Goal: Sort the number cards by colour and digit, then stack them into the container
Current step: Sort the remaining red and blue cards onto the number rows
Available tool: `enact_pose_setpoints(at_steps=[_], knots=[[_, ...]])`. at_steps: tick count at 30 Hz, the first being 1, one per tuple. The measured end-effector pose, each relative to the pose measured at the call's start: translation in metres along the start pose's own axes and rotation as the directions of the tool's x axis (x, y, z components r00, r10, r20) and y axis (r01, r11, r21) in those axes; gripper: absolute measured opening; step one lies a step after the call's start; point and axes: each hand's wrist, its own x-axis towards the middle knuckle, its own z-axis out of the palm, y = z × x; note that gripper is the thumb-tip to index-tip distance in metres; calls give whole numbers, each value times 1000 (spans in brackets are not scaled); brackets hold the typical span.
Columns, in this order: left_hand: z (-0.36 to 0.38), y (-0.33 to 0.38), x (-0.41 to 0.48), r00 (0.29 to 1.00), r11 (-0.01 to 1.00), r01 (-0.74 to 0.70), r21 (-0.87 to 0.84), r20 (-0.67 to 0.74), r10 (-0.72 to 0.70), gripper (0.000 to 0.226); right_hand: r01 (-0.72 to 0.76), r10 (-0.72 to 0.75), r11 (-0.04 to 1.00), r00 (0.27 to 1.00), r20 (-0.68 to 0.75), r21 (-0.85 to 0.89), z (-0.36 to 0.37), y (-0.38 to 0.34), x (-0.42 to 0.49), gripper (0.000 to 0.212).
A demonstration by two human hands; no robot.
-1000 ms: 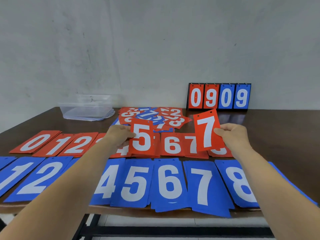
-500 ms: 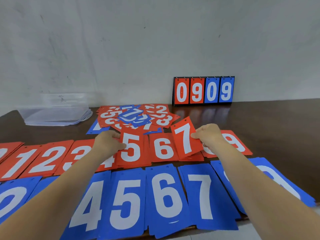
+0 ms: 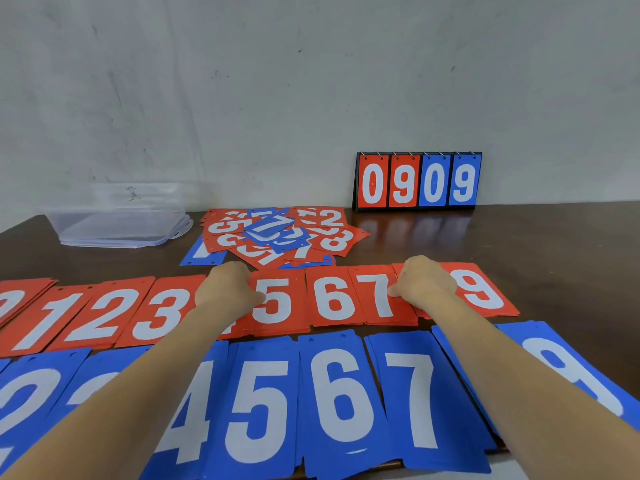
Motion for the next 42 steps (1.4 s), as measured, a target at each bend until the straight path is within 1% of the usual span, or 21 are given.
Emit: enact_pose_setpoints(at_steps=[4,8,15,19,21,23,25,27,29,31,33,34,36,39,42], knots=[[-5,-2,2,998,996,-46,-74,-49,43,46,1,-2,997,1000,5,83,-1,-5,9,29],[-16,-2,8,992,981,-66,-181,-115,45,31,38,-37,986,999,-11,164,-4,-18,21,23],[-25,-8,44,986,959,-43,-281,-169,-5,38,56,-48,973,998,-40,225,-8,-44,48,22],[-19,-8,75,986,948,-63,-313,-166,11,40,84,-76,967,996,-44,239,1,-59,69,27],[-14,-7,91,986,946,-70,-315,-168,17,43,100,-94,967,995,-37,236,9,-66,80,32],[-8,-4,109,987,957,-84,-278,-152,43,49,103,-95,967,994,-46,234,19,-70,93,41],[-2,-1,125,990,965,-107,-237,-115,82,58,108,-98,971,994,-57,214,25,-73,105,51],[6,5,137,992,976,-119,-181,-59,110,68,138,-133,978,990,-45,158,30,-77,114,65],[13,13,144,991,985,-133,-106,-1,133,76,175,-176,980,984,1,91,34,-80,120,81],[20,20,147,985,986,-166,-13,51,166,83,220,-219,976,971,95,5,36,-81,121,91],[26,25,147,975,973,-205,111,112,192,85,284,-261,951,949,175,-121,36,-77,122,87],[28,25,147,970,961,-220,165,141,198,84,302,-271,941,943,195,-153,35,-74,123,83],[30,25,146,964,949,-236,210,176,201,81,309,-274,939,937,215,-150,30,-63,125,76],[28,21,145,956,953,-242,182,212,202,78,286,-264,956,937,228,-68,20,-42,130,62],[24,15,146,947,972,-218,91,260,188,77,267,-266,964,942,203,25,14,-24,133,50]])
